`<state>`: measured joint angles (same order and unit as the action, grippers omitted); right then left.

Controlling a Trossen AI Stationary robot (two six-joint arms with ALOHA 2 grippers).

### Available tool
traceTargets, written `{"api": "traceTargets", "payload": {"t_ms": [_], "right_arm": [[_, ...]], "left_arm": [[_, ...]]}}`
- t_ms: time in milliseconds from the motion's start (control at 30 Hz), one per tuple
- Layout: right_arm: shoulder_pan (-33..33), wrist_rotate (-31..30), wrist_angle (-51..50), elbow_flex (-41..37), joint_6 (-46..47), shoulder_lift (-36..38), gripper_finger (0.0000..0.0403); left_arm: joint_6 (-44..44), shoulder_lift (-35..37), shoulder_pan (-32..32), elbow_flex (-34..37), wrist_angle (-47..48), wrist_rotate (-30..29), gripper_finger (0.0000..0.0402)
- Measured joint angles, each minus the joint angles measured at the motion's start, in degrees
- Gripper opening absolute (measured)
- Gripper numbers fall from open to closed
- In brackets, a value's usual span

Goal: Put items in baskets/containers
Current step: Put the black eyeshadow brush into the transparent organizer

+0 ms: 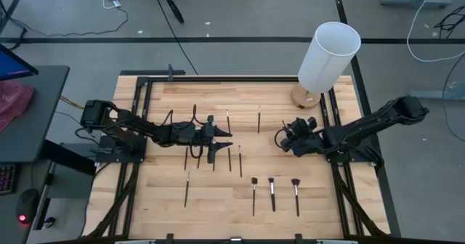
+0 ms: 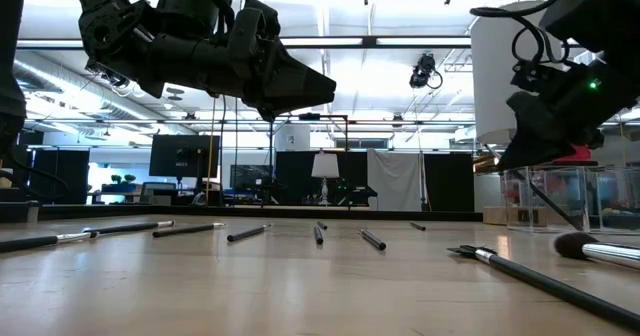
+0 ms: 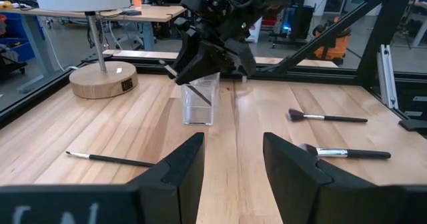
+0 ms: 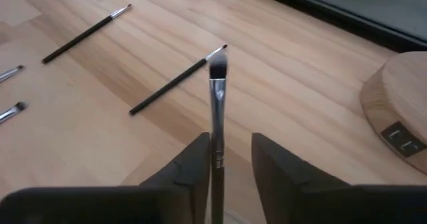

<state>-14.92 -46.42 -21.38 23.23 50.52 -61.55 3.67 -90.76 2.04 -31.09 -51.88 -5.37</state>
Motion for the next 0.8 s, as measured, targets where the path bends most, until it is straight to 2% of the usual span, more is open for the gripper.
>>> {"api": "traceTargets", "payload": {"t_ms": [200, 367, 467, 600, 800], "right_arm": [[0.0, 1.4, -8.4, 6.7, -0.2, 0.8, 0.0155], [0.0, 1.0, -16.9, 14.4, -1.3, 0.8, 0.0155], [-0.3, 0.9, -16.9, 17.7, -3.1, 0.8, 0.0149], [-2.2, 0.9, -10.2, 19.3, -6.8, 0.8, 0.0133], [-7.8, 0.8, 10.4, 19.3, -16.4, -3.7, 0.0106]], "left_arm": [[0.2, 0.0, 0.0, 0.0, 0.0, 0.0, 0.0156], [0.2, 0.0, 0.0, 0.0, 0.0, 0.0, 0.0156], [0.2, 0.0, 0.0, 0.0, 0.0, 0.0, 0.0156], [0.2, 0.0, 0.0, 0.0, 0.0, 0.0, 0.0156], [1.0, 0.0, 0.1, 0.0, 0.2, 0.0, 0.0156]]}}
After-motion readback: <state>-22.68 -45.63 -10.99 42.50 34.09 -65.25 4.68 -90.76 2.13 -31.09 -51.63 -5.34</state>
